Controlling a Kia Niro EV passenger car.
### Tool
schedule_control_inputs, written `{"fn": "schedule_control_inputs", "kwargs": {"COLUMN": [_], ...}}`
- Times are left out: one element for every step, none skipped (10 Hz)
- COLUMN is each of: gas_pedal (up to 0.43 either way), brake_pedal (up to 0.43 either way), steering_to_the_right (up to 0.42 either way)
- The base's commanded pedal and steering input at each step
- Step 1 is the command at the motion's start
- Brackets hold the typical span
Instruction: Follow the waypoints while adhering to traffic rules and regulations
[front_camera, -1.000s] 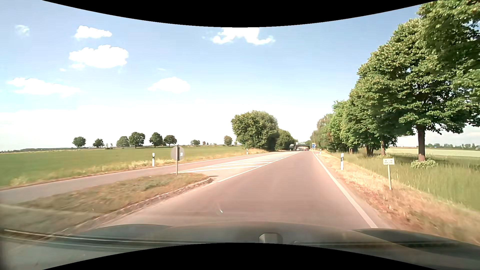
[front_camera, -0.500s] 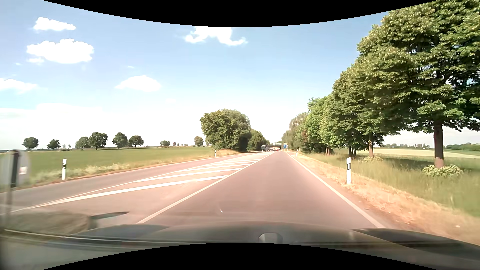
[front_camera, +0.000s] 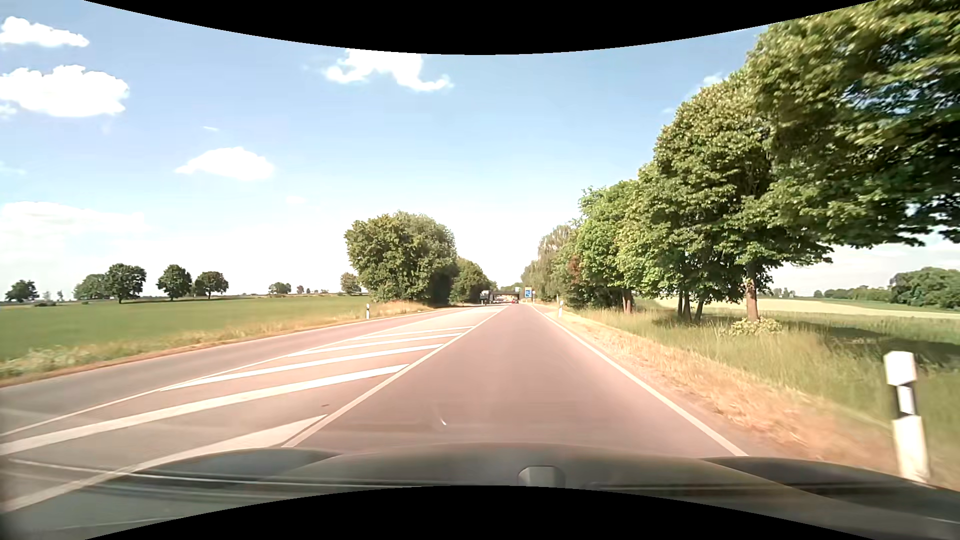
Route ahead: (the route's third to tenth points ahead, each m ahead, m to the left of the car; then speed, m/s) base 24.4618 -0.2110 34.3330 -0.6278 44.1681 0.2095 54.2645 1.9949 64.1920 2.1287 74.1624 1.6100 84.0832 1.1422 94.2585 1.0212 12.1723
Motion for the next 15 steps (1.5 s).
{"fn": "schedule_control_inputs", "kwargs": {"gas_pedal": [0.35, 0.35, 0.35, 0.35, 0.35, 0.35, 0.35, 0.35, 0.35, 0.35, 0.37, 0.421, 0.421, 0.421, 0.421], "brake_pedal": [0.006, 0.006, 0.006, 0.006, 0.006, 0.006, 0.006, 0.006, 0.006, 0.006, 0.006, 0.006, 0.006, 0.006, 0.006], "steering_to_the_right": [0.034, 0.024, 0.016, 0.012, 0.009, 0.008, 0.008, 0.006, 0.005, 0.004, 0.002, -0.001, -0.006, -0.008, -0.007]}}
